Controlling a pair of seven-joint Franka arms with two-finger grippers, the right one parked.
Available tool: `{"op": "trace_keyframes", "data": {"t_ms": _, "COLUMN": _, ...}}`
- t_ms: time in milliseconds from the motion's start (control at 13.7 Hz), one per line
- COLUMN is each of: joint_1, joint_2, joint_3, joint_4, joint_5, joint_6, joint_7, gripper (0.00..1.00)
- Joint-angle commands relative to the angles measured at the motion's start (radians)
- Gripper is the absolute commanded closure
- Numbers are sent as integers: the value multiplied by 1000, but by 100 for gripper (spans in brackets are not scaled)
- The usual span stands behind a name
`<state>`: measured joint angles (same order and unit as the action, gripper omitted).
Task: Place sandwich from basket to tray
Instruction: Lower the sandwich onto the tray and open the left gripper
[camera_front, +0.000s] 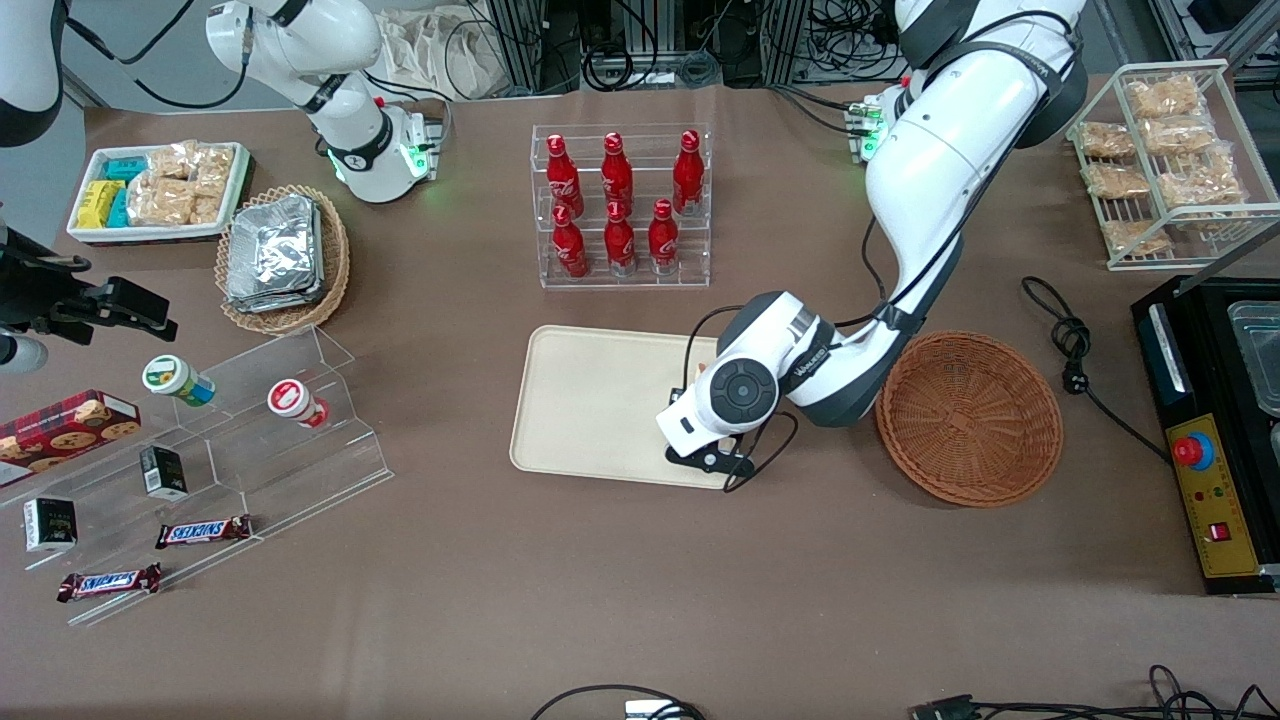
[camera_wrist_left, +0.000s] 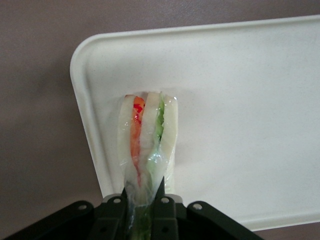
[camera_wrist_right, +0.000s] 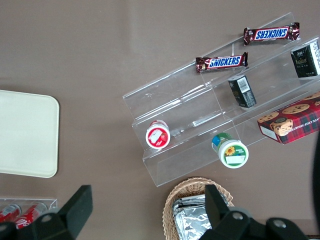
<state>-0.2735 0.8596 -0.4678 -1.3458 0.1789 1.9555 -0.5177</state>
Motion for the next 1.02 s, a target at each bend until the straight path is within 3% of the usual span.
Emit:
{"op": "trace_keyframes", "data": {"t_ms": 0, "joint_1": -6, "joint_2": 16, "joint_3": 6, "joint_4": 13, "joint_5": 13, "joint_6": 35, "joint_7": -89, "gripper": 100}}
{"op": "trace_keyframes", "data": {"t_ms": 73, "joint_1": -6, "joint_2": 19, "joint_3": 6, "joint_4": 13, "joint_5": 11, "joint_6": 39, "joint_7": -116, "gripper": 100}}
{"op": "trace_keyframes", "data": {"t_ms": 219, "joint_1": -6, "joint_2": 19, "joint_3": 6, "joint_4": 13, "joint_5": 11, "joint_6": 39, "joint_7": -123, "gripper": 84}}
{"op": "trace_keyframes", "data": {"t_ms": 292, "joint_1": -3, "joint_2": 15, "joint_3": 6, "joint_4": 14, "joint_5": 11, "joint_6": 37, "joint_7": -110, "gripper": 9}}
{"op": "trace_keyframes", "data": {"t_ms": 365, "joint_1": -1, "joint_2": 12, "joint_3": 6, "joint_4": 14, "joint_5": 11, "joint_6": 34, "joint_7": -104, "gripper": 0}}
{"op": "trace_keyframes", "data": {"t_ms": 948, "joint_1": 63, "joint_2": -164, "joint_3": 6, "joint_4": -13, "joint_5": 11, "joint_6": -72, "joint_7": -117, "gripper": 0}}
